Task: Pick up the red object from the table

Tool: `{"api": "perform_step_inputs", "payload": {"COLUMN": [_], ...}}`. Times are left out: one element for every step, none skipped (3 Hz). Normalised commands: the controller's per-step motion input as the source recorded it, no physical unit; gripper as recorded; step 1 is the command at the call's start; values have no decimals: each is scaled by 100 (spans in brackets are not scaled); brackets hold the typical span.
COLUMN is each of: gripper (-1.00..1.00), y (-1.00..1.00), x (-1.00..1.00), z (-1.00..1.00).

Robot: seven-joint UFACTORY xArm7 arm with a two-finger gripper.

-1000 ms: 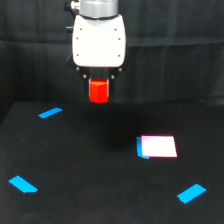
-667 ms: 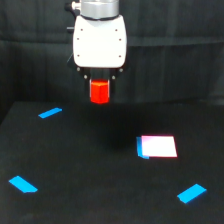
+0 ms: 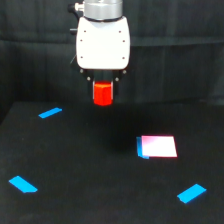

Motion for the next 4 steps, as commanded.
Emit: {"api": "perform_step_inputs", "payload": {"gripper": [-94, -99, -100, -100], "y": [-4, -11, 0, 0], "x": [-2, -14, -5, -1], "z": [-13, 1, 2, -2]}}
